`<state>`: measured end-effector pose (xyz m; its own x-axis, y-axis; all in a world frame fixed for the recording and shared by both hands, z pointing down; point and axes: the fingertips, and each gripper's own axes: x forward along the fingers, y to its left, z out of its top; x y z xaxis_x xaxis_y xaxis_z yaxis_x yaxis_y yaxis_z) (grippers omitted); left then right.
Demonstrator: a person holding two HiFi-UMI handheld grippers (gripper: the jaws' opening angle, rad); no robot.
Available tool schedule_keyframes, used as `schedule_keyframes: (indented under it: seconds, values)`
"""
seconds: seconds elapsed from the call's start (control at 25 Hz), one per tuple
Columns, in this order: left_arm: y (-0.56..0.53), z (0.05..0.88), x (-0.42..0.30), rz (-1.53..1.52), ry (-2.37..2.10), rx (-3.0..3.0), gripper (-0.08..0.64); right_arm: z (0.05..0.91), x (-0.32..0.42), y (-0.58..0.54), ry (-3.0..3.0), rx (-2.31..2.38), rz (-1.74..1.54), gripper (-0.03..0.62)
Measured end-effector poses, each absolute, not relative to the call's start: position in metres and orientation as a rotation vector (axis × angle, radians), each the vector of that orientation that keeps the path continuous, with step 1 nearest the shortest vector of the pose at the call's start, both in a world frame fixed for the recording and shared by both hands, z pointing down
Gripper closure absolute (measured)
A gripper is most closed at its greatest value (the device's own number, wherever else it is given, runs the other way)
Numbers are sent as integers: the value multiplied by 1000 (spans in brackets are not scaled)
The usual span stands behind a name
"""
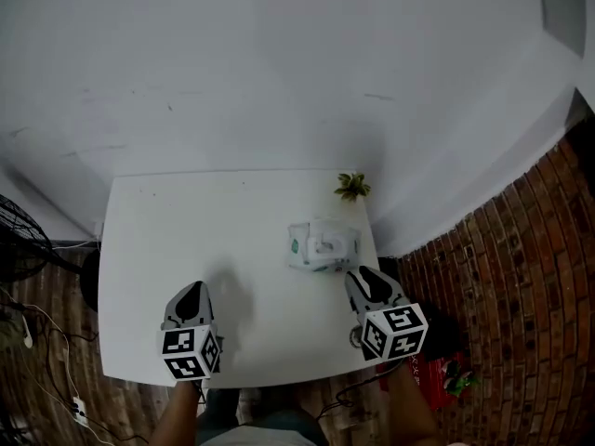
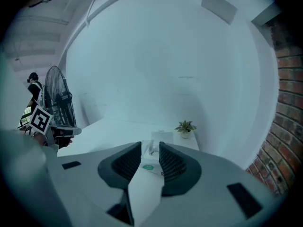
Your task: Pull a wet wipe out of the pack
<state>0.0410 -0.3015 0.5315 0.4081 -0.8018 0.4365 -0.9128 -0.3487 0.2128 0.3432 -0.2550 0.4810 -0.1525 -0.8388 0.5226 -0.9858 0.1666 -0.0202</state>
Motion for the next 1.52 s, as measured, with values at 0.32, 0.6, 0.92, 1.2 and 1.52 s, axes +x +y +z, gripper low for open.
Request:
schedule_keyframes:
  seconds: [0.32,0.6,0.92,1.2,1.52]
  values:
    - [-301,541,24,350,-1543,2169,558,501,351,-276,-2045,1587,496,474]
    - [-302,541,23,335,-1586,2139,560,511,359,-292,-2019,1490,458,475]
    - [-300,542,24,321,-1623,2089,559,532,358,-310,-1991,1274,394,476]
    - [-298,544,24,340,-1663,2057,558,552,349,-323,-1965,1051,310,483]
    - [-295,547,19,380,-1718,2020,558,572,348,-336,-1956,900,260,486]
